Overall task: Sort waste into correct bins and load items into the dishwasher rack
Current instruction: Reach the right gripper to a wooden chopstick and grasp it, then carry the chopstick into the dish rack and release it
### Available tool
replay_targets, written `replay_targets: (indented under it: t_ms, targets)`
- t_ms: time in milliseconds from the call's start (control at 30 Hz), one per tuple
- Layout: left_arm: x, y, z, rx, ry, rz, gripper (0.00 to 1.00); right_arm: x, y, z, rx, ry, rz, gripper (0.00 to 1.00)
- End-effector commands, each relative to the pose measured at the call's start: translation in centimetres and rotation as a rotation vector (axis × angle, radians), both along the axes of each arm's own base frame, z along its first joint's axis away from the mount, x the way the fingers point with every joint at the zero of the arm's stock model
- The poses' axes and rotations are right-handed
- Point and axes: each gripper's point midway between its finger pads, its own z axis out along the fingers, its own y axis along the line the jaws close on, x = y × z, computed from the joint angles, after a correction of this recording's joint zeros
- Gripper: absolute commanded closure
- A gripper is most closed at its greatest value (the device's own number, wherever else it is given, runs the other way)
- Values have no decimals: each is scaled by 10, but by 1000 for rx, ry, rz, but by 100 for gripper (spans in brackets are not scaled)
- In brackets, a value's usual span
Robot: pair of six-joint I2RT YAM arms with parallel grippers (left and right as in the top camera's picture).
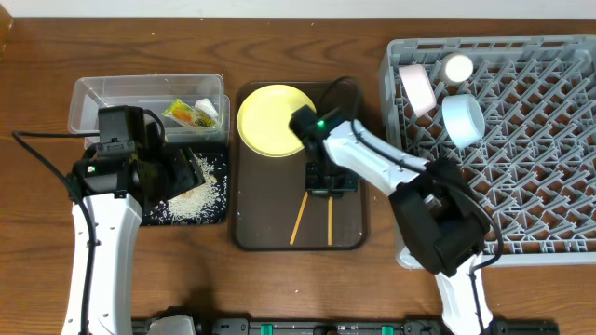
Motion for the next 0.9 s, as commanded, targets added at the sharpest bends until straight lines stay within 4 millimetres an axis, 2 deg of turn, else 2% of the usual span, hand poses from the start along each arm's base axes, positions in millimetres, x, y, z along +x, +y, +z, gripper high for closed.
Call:
replay_targets:
  t_ms: [0, 200, 333, 500, 567, 667, 867]
  targets:
    - [2, 4, 3, 12, -3, 11, 27, 13, -15, 15, 18, -36, 52, 99]
    - [2, 4, 3, 12, -3, 11, 27, 28, -33, 70, 91, -132, 168, 99]
    - [2, 4, 3, 12, -3, 11, 27, 34, -47, 118, 148, -237, 212, 99]
    - [2, 4, 3, 12, -3, 11, 27, 37, -74, 153, 153, -320, 202, 99]
    - [2, 4, 3, 12, -3, 11, 27, 39, -96, 157, 92, -329, 167, 99]
    - [2, 4, 3, 13, -3, 11, 27, 39, -125, 153, 15, -300, 121, 99]
    - [2, 4, 3, 12, -3, 11, 27, 35, -160, 134, -44, -246, 43, 99]
